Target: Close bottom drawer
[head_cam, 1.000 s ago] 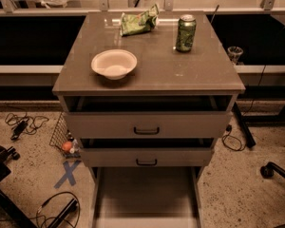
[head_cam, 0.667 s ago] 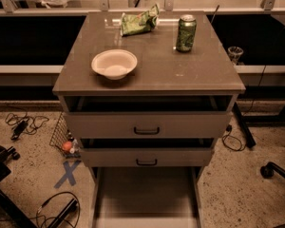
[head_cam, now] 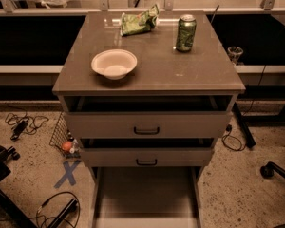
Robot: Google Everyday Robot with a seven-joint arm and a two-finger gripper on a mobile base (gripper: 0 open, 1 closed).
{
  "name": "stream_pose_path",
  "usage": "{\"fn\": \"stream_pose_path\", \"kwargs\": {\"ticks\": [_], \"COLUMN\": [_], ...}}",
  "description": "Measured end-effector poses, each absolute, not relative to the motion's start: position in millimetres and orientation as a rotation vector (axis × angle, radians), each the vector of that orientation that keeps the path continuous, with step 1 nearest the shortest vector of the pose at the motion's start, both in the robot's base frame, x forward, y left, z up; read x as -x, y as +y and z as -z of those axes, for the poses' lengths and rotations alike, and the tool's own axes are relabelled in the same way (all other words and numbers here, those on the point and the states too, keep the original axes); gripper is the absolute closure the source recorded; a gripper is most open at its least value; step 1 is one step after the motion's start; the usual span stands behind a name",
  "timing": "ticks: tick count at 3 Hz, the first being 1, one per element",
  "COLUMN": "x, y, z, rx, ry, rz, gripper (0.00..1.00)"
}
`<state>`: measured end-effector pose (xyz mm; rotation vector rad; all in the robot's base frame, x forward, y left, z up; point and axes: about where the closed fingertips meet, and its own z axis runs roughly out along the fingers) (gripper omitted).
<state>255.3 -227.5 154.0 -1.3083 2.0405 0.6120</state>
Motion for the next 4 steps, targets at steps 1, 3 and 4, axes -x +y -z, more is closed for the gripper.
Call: {"fn": "stream_pose_path", "kwargs": {"ticks": [1,3,4], "x": [-290,-317,-348], "y": [-205,-183,-156], "z": [-132,-129,-139], "rx": [1.312,1.35,1.406], "ry": [2.041,2.021,1.987], "rz": [-0.643,-0.652,-0.641], "gripper": [1.0,1.0,1.0]}}
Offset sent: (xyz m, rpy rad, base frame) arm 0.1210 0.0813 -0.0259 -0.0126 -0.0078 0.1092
